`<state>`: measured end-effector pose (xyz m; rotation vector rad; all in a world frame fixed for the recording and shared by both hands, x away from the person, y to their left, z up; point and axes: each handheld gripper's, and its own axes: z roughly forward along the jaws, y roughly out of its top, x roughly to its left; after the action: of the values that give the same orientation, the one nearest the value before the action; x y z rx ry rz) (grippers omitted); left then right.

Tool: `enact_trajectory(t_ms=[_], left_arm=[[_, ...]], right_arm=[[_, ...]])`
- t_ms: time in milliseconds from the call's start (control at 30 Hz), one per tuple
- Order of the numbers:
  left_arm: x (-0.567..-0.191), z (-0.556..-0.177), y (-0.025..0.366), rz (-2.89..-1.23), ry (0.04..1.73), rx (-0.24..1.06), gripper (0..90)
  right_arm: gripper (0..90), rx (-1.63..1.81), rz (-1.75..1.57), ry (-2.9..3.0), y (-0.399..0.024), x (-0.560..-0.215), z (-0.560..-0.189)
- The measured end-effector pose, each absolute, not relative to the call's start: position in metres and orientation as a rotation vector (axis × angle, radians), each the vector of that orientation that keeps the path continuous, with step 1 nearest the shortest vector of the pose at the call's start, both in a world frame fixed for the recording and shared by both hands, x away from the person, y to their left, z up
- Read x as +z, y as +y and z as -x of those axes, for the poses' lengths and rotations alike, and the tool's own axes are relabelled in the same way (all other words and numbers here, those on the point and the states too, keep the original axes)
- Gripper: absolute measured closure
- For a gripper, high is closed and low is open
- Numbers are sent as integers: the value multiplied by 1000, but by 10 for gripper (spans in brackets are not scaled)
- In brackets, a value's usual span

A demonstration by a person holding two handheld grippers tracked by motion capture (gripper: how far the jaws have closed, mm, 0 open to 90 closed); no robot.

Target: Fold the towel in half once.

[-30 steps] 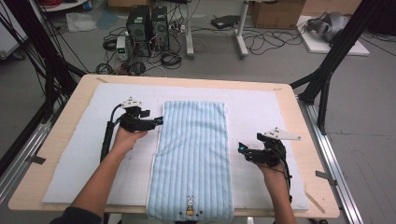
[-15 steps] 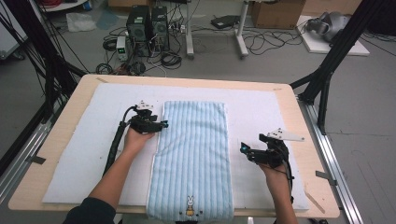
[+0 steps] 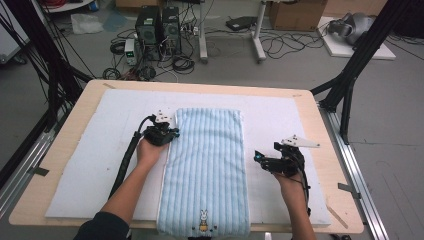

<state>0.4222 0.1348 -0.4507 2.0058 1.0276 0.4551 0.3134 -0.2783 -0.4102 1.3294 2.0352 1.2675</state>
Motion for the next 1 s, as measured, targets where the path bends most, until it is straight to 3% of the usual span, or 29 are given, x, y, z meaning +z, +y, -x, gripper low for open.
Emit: enact_trajectory(t_ms=[233, 433, 667, 900, 1000], left_arm=[[-451, -425, 141, -1956, 1064, 399, 871], [-452, -426, 142, -1936, 1075, 373, 871], [-452, -427, 144, -1935, 1069, 357, 871], [-452, -428, 145, -1925, 1077, 336, 871], [-453, -428, 145, -1922, 1076, 331, 871]], right_arm=[[123, 1174, -1356, 2081, -260, -410, -347], [206, 1157, -1400, 2131, -251, -412, -374], [412, 1145, -1428, 2175, -237, -420, -400], [509, 1090, -1490, 2229, -222, -433, -417], [595, 1075, -1488, 2254, -217, -438, -420]])
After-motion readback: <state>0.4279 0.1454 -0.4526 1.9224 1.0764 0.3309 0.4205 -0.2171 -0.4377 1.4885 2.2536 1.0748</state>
